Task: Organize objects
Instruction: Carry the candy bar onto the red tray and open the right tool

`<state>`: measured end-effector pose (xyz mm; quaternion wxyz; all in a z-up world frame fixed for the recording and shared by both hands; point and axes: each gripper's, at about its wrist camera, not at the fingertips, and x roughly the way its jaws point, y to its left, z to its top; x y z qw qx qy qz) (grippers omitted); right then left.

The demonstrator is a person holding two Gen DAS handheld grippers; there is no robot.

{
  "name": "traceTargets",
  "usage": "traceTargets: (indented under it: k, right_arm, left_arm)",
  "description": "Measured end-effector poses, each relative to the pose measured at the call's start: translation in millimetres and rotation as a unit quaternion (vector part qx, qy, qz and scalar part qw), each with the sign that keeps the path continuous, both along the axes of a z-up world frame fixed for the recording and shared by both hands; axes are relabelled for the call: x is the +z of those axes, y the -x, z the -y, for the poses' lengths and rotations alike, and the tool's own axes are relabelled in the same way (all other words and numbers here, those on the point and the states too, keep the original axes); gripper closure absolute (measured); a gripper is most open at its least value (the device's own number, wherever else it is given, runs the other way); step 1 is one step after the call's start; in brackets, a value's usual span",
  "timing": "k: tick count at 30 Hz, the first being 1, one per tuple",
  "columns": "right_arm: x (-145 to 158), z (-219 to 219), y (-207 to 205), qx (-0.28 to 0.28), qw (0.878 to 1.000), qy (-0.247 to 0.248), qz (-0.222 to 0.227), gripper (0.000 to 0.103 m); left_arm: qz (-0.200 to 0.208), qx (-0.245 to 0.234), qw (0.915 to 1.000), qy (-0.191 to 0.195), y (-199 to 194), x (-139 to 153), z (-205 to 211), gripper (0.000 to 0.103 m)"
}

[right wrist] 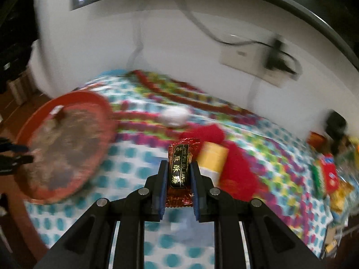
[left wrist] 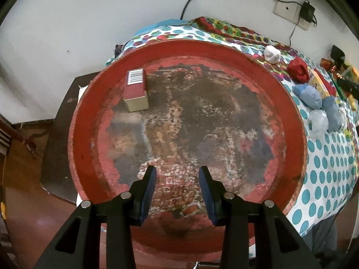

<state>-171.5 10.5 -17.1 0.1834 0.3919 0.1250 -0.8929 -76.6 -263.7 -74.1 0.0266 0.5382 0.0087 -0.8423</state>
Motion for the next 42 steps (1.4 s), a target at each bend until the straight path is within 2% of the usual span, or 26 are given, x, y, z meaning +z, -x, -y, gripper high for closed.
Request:
traceTargets:
  k: [10, 17, 31, 37, 42]
  right_arm:
    - [-29, 125, -19, 0.122, 0.992, -0.002, 0.038, 0.086]
    - [-54, 170, -19, 0.153, 0.986, -0.018, 0.062, 0.086]
    - [-77, 212, -8, 0.173, 0.981, -0.035, 0.084, 0.085]
    - [-76, 213, -12, 0.181, 0.98, -0.038, 0.079, 0.078]
    - [-69, 203, -16, 0.176, 0.981, -0.03, 0.076, 0.077]
  left_arm:
    - [-0.005, 0.013, 0.9999, -0.005, -5, 4, 15, 0.063]
    - [-0.002, 0.025, 0.9996, -0.009, -5, 1, 27, 0.063]
    - [0.011, 0.039, 0.999, -0.019, -5, -9, 38, 0.063]
    - [0.014, 0.041, 0.9989, -0.02, -5, -9, 38, 0.063]
    - [0.008, 0.036, 0.9991, -0.022, -5, -5, 34, 0.063]
